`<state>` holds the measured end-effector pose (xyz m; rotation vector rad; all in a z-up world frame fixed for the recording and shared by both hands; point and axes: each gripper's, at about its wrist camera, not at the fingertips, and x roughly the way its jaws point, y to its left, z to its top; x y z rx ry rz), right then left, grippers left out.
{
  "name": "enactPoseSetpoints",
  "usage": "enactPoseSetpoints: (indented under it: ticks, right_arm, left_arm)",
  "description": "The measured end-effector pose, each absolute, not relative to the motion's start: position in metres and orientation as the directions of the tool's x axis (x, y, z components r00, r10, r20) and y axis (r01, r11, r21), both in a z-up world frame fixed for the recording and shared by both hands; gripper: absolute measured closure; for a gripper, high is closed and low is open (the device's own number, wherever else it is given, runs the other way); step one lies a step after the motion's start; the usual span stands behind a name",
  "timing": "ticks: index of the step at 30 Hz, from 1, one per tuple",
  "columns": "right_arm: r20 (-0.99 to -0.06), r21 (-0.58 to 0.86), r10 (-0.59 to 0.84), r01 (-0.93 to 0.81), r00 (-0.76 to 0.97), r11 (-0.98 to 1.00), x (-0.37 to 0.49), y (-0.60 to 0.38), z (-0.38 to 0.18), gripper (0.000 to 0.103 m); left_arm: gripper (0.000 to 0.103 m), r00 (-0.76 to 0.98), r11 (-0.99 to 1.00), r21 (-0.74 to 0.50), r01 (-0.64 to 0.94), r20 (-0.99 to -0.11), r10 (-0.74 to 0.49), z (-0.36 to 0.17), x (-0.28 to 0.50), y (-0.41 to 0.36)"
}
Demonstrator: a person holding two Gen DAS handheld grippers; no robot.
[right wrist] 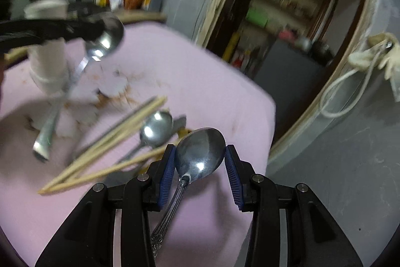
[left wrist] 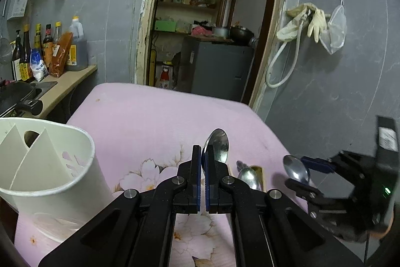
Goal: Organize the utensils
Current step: 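Lift the steel spoon with the right tool while the left tool grips a spoon, then lower both held spoons into the white caddy and open both tools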
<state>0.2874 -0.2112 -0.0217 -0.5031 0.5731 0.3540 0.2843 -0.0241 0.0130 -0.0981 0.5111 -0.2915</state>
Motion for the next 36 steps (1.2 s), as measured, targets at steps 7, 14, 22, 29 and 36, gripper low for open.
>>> enactPoseSetpoints:
  ticks: [7, 14, 22, 29, 36]
  right_arm:
    - [-0.338, -0.390, 0.223, -0.352, 0.914, 0.851, 0.236, -0.204, -0.004, 0.066]
    - [-0.126, -0.404, 0.246, -0.276, 0.961, 0.872, 0.211, -0.193, 0.024, 0.066]
    - [0.002, -0.378, 0.325, -0.300, 0.946, 0.876, 0.206, -0.173, 0.059, 0.066]
    - [0.071, -0.373, 0.392, -0.340, 0.917, 0.863, 0.204, -0.139, 0.087, 0.066]
    - [0.119, -0.357, 0.467, -0.401, 0.876, 0.843, 0.209, -0.092, 0.108, 0.066]
  left_arm:
    - [0.102, 0.877, 0.958, -0.159, 0.240, -0.388, -0.284, 0.029, 0.270, -0.022]
    - [0.103, 0.928, 0.971, -0.139, 0.192, -0.295, -0.226, 0.053, 0.248, -0.010]
    - [0.102, 0.972, 0.992, -0.072, 0.102, -0.206, -0.115, 0.080, 0.213, 0.018]
    - [0.102, 0.992, 0.998, -0.057, -0.015, -0.124, 0.008, 0.120, 0.192, 0.069]
    - [0.102, 0.978, 0.977, -0.069, -0.202, -0.062, 0.198, 0.139, 0.189, 0.139]
